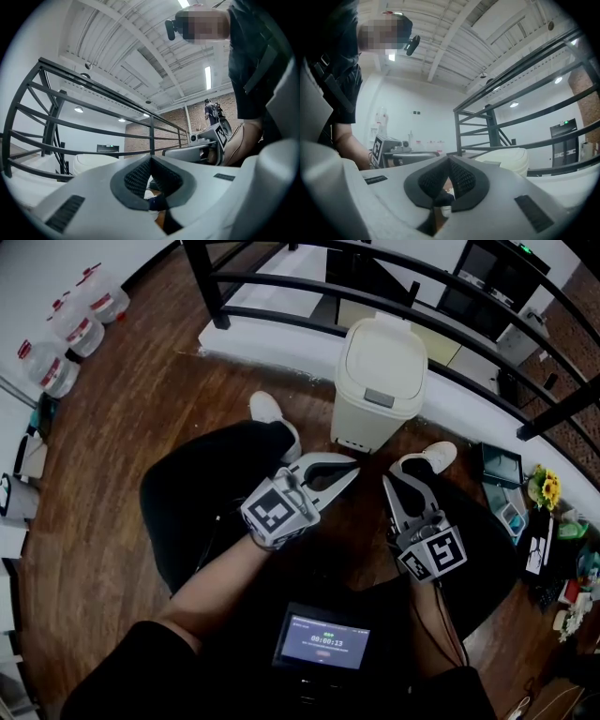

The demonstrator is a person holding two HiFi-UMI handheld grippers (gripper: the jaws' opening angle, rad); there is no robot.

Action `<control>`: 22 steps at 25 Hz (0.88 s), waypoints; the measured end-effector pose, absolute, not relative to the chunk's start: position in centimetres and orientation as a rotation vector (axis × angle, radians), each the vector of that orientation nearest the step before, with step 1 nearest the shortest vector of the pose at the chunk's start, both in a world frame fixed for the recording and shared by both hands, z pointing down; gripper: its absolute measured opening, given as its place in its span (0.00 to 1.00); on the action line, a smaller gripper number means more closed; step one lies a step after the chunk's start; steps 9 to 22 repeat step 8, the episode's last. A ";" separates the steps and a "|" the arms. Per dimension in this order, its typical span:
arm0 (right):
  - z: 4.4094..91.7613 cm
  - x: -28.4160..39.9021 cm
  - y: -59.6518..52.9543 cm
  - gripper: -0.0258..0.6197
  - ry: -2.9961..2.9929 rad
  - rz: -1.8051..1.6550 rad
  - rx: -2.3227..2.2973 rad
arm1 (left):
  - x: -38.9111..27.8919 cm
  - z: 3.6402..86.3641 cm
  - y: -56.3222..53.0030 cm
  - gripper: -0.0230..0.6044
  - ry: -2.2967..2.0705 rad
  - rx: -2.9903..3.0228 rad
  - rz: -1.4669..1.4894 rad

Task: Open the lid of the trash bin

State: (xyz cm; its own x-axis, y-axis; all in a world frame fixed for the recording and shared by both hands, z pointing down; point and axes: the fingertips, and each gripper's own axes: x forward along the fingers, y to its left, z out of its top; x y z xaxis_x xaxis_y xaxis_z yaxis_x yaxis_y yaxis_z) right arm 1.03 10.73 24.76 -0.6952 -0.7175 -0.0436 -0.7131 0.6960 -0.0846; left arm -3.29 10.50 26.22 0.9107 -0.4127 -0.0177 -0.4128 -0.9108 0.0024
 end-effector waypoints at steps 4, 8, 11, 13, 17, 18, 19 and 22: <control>25.0 1.0 10.6 0.07 2.826 -0.099 -1.191 | -3.1 26.2 10.3 0.10 0.660 -3.054 0.058; 25.3 0.8 10.7 0.07 2.840 -0.091 -1.179 | -2.8 26.5 10.4 0.10 0.649 -3.042 0.062; 25.3 0.8 10.7 0.07 2.840 -0.091 -1.179 | -2.8 26.5 10.4 0.10 0.649 -3.042 0.062; 25.3 0.8 10.7 0.07 2.840 -0.091 -1.179 | -2.8 26.5 10.4 0.10 0.649 -3.042 0.062; 25.3 0.8 10.7 0.07 2.840 -0.091 -1.179 | -2.8 26.5 10.4 0.10 0.649 -3.042 0.062; 25.3 0.8 10.7 0.07 2.840 -0.091 -1.179 | -2.8 26.5 10.4 0.10 0.649 -3.042 0.062; 25.3 0.8 10.7 0.07 2.840 -0.091 -1.179 | -2.8 26.5 10.4 0.10 0.649 -3.042 0.062; 25.3 0.8 10.7 0.07 2.840 -0.091 -1.179 | -2.8 26.5 10.4 0.10 0.649 -3.042 0.062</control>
